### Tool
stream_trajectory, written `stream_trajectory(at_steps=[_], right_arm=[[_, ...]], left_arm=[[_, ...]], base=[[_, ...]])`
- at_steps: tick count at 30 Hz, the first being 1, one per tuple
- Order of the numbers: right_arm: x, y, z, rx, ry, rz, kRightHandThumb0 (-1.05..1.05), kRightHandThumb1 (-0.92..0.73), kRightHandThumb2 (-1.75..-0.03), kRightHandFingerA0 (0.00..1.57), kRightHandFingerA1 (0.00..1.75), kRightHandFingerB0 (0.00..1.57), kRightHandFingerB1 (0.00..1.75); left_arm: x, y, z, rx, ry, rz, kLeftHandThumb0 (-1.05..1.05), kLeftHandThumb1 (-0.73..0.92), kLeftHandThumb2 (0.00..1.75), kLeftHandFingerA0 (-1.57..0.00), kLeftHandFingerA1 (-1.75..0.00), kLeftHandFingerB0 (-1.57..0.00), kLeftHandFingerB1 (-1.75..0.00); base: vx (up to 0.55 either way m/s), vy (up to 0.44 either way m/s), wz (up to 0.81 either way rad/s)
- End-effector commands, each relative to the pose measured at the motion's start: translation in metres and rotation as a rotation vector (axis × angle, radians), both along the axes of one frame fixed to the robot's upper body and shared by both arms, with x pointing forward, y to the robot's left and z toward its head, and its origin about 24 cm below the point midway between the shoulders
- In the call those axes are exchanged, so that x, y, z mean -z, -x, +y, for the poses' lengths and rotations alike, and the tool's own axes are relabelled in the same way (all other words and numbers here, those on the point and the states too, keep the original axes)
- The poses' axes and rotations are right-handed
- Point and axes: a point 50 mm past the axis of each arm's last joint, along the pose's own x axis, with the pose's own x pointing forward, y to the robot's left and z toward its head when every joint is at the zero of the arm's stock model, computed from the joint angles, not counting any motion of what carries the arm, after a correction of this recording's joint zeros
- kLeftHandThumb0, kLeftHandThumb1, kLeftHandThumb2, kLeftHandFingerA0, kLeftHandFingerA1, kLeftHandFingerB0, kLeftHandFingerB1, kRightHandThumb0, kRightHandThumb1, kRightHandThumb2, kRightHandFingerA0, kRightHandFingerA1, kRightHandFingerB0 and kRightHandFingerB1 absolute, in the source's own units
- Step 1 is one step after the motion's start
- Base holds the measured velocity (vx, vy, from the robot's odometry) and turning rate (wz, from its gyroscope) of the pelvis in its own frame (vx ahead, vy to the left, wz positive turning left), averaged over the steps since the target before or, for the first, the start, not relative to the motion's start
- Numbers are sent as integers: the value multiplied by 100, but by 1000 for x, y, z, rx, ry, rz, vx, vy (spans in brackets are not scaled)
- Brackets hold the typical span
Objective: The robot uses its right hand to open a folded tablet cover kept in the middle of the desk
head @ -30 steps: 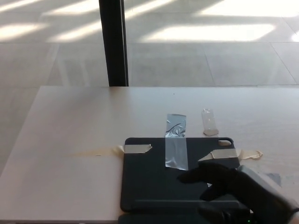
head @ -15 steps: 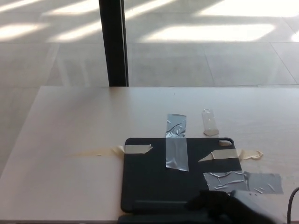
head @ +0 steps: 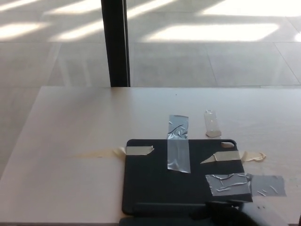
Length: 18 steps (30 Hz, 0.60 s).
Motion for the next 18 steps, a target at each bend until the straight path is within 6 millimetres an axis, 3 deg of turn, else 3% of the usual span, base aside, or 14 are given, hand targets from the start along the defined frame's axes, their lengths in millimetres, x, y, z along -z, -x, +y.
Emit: stream_trajectory(at_steps=[1,4,8,11,15,16,17,18], right_arm=[[13,36,-1,116,-165,104,-85,-92,-73,62,60,55,45],[16,63,-1,142,-234,164,-80,-92,-73,68,64,57,45],[19,79,-4,178,-336,231,-73,-92,-71,70,62,59,47],[23,90,-6,254,-372,311,-90,-92,-76,81,80,62,47],[24,94,-6,316,-417,372,-88,-92,-70,82,77,66,50],[23,95,-6,346,-423,407,-89,-92,-73,79,68,67,49],[23,95,-6,355,-437,420,-84,-74,-113,74,70,62,61],[23,94,-6,355,-447,421,-88,-92,-74,80,65,63,50]], left_arm=[[-7,2,6,-13,-16,-2,-80,88,66,-75,-75,-53,-65],[-7,2,7,-10,-21,2,-79,89,66,-72,-74,-54,-65],[-6,4,7,-23,-17,8,-79,89,66,-75,-74,-54,-65],[-6,3,7,-18,-15,6,-81,89,66,-76,-76,-54,-66],[-7,1,6,-21,-13,0,-80,88,65,-78,-76,-54,-66],[-7,1,6,-23,-11,-1,-81,88,65,-77,-76,-54,-66],[-7,0,6,-20,-15,3,-81,88,65,-77,-75,-55,-65],[-8,0,7,-19,-16,1,-81,88,66,-76,-75,-55,-66]], base=[[0,0,0],[0,0,0],[0,0,0],[0,0,0],[0,0,0],[0,0,0],[0,0,0],[0,0,0]])
